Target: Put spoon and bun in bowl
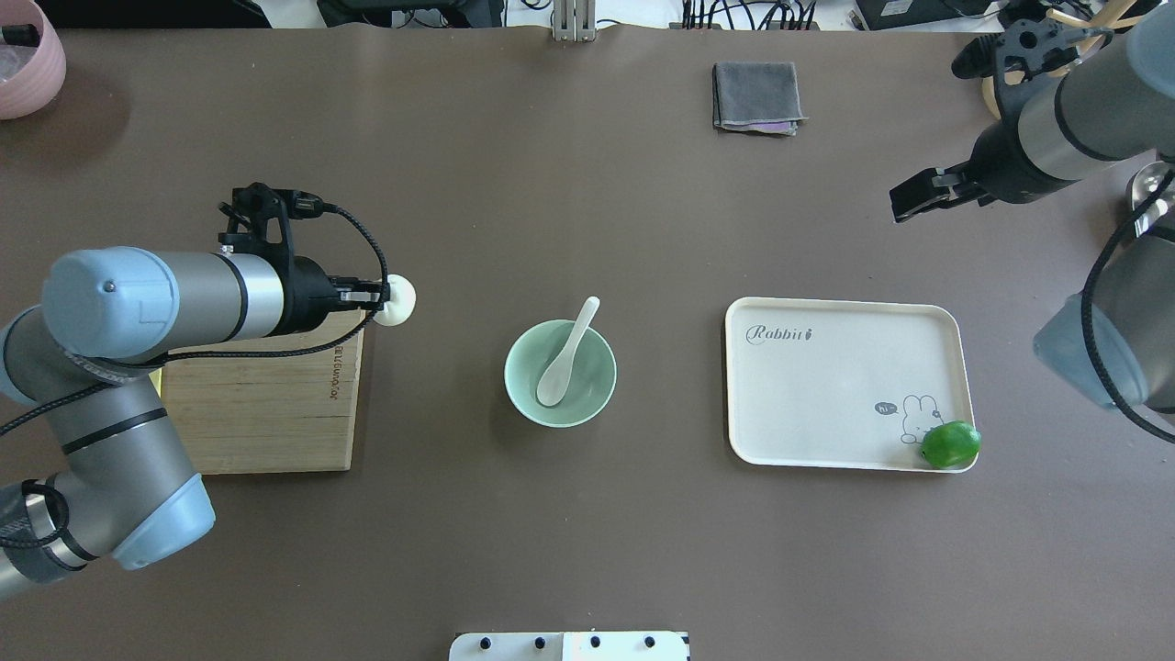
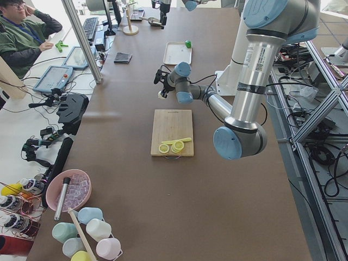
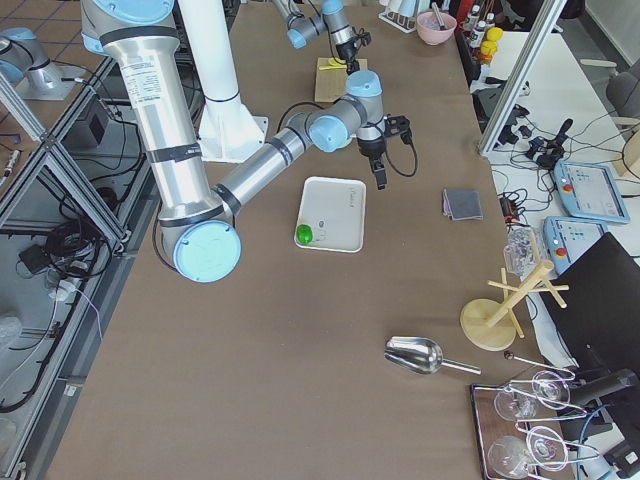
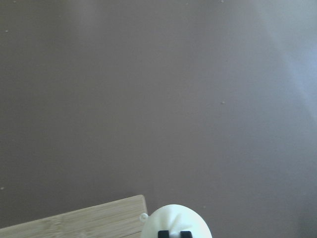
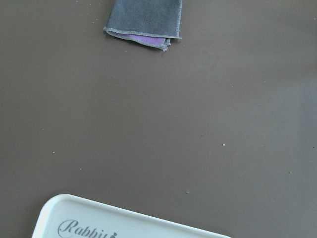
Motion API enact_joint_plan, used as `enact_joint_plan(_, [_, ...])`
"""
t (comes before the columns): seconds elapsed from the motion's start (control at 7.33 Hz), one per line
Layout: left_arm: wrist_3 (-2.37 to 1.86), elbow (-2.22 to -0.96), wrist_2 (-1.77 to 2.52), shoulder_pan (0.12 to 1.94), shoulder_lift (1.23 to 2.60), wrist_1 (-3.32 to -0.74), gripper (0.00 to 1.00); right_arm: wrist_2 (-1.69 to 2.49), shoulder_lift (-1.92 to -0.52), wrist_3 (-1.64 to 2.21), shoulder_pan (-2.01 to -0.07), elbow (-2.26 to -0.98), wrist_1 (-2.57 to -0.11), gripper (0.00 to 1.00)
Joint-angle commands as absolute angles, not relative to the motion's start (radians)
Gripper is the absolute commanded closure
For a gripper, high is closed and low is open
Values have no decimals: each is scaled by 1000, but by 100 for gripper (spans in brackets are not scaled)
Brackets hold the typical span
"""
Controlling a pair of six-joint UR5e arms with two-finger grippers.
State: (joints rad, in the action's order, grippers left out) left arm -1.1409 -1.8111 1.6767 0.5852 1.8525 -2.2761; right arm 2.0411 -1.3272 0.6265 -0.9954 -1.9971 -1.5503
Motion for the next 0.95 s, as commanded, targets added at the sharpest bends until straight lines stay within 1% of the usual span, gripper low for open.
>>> enact_joint_plan(0.0, [-1247, -1802, 1568, 467, 1967, -2225, 100, 2121, -1393, 473, -1083, -1987, -1551, 0])
enact_joint_plan(0.27, [-1305, -1798, 1510, 402, 2064, -2111, 100, 2149, -1446, 375, -1124, -1987, -1549, 0])
enact_joint_plan(0.55, [-1308, -1798, 1479, 364, 2079, -2094, 100, 2195, -1495, 277, -1170, -1985, -1549, 0])
enact_joint_plan(0.68, [-1305, -1796, 1480, 354, 2077, -2094, 71, 2194, -1497, 265, -1172, -1976, -1549, 0])
enact_joint_plan(0.82, [-1305, -1798, 1482, 347, 2082, -2094, 57, 2194, -1503, 259, -1173, -1973, -1549, 0])
